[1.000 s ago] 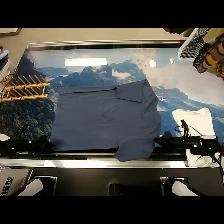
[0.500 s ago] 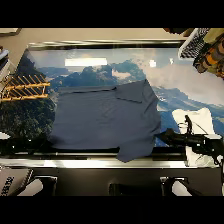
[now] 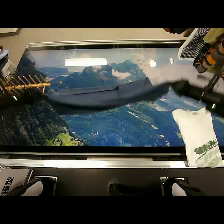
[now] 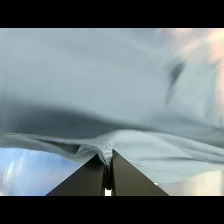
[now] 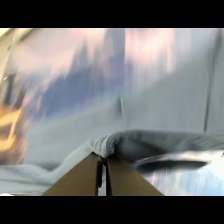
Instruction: Fold the clothes and pants, and hang the long-sleeved shirts on hangers.
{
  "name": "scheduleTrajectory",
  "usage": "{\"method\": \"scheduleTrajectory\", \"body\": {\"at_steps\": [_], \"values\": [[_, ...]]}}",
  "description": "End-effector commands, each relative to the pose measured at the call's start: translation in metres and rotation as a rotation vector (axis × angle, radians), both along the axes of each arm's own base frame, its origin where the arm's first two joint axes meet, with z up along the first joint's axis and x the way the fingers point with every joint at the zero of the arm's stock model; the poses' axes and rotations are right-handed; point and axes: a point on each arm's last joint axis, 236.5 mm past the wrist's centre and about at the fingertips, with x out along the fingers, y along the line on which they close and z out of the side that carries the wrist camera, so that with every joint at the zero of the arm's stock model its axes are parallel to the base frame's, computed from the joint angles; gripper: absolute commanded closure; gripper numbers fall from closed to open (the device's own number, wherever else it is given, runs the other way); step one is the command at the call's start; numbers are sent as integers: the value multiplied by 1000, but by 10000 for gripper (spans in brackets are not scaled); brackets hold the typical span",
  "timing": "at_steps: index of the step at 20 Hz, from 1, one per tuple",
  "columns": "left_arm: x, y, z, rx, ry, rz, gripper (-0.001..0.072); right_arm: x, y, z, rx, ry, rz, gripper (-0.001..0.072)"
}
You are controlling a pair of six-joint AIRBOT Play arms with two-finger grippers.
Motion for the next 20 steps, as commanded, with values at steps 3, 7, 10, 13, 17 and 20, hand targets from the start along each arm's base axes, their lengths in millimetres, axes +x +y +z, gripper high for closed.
{"method": "scheduleTrajectory", "body": {"at_steps": [3,7,10,13,17,20], "values": [[4,21,227,162,-428,151,696,-17,-18,212,-324,-358,-175,683],[-86,28,328,283,-569,261,695,-120,-5,313,-430,-571,-184,684],[-153,33,341,337,-562,342,694,-203,2,358,-396,-707,-240,684],[-198,40,344,388,-565,408,694,-245,-8,374,-278,-725,-338,684],[-196,47,337,387,-537,436,695,-228,-7,362,-193,-641,-329,683],[-139,40,283,423,-399,274,694,-161,-12,308,-152,-396,-305,683]]}}
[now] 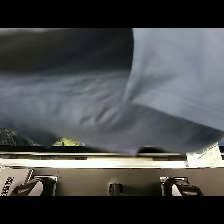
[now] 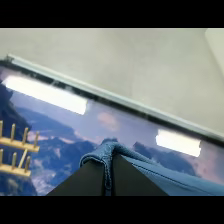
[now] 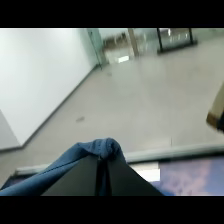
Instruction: Fold the clothes and pants, and hang the long-sleeved shirts on hangers.
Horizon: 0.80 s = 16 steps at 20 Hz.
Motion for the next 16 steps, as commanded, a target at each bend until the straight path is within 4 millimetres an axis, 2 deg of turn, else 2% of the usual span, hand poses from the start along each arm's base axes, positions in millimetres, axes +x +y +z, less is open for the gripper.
{"method": "scheduleTrajectory", "body": {"at_steps": [1,3,5,8,11,13,14,16], "values": [[54,-3,-64,16,193,-100,694,67,-5,-68,86,281,15,683],[106,0,-131,-20,366,-162,694,124,-5,-143,103,539,52,683],[156,9,-208,-78,527,-176,694,178,-8,-225,124,764,73,683],[222,13,-317,-138,678,-179,694,250,-22,-341,135,949,64,683],[275,4,-415,-140,753,-197,694,301,-32,-440,188,1041,28,683],[297,-4,-465,-110,769,-216,694,331,-42,-487,205,1036,-8,683],[303,-6,-483,-112,777,-214,694,344,-47,-506,205,1023,-25,683],[304,-9,-503,-117,805,-216,694,355,-52,-532,197,1023,-39,683]]}}
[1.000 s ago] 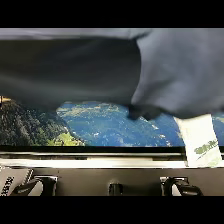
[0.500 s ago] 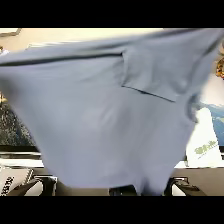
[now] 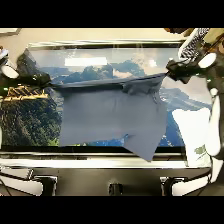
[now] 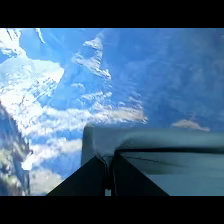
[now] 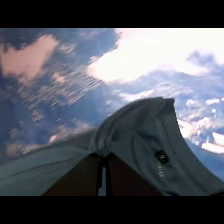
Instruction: Fold the clothes and pants, and hang the long-sleeved shirts on hangers.
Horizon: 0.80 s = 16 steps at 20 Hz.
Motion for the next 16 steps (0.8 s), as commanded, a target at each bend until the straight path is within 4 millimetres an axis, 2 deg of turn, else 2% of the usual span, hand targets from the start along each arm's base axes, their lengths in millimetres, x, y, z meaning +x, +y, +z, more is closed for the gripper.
{"method": "scheduleTrajectory", "body": {"at_steps": [1,4,10,12,16], "values": [[14,-7,-56,8,36,-14,694,26,-11,-61,-19,6,-28,683],[-2,-13,-60,-10,105,-31,693,11,-9,-69,-33,75,5,683],[-61,-34,-75,-71,359,-107,693,-40,-22,-94,-119,305,45,683],[-74,-39,-76,-80,412,-126,693,-46,-22,-96,-118,333,50,682],[-80,-48,-80,-80,440,-150,693,-47,-21,-99,-116,340,52,682]]}}
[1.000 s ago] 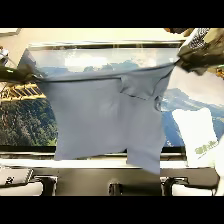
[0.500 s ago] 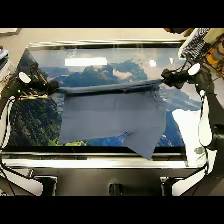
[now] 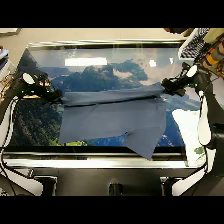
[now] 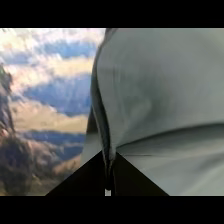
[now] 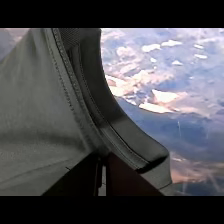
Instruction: Fold the clothes and pants, and hang the long-sleeved shirts on hangers.
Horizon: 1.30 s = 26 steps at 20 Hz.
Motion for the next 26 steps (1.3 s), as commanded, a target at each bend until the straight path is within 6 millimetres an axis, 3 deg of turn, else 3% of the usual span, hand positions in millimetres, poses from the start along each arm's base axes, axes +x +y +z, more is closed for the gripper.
{"method": "scheduleTrajectory", "body": {"at_steps": [1,6,7,8,10,11,13,16,18,19,22,26], "values": [[-15,-12,-7,-12,67,-35,693,-9,0,-8,-5,45,5,682],[-28,-29,-26,-18,140,-79,692,-28,3,-32,11,153,22,680],[-29,-29,-28,-18,143,-80,687,-33,4,-38,16,183,27,651],[-29,-29,-27,-18,142,-80,627,-38,5,-42,20,207,30,547],[-31,-27,-24,-19,149,-81,257,-46,6,-43,23,239,55,325],[-33,-20,-20,-14,158,-77,182,-51,6,-38,18,247,88,279],[-46,6,-5,25,184,-70,180,-61,-3,-16,-7,235,169,278],[-68,53,34,89,180,-40,181,-76,-26,35,43,142,170,282],[-85,72,57,95,124,7,182,-104,-34,55,149,103,150,288],[-95,77,63,87,101,43,182,-121,-34,55,203,103,131,288],[-135,73,65,29,47,141,181,-191,-22,24,310,207,70,288],[-172,49,56,-24,-17,198,182,-258,23,-28,434,340,61,288]]}}
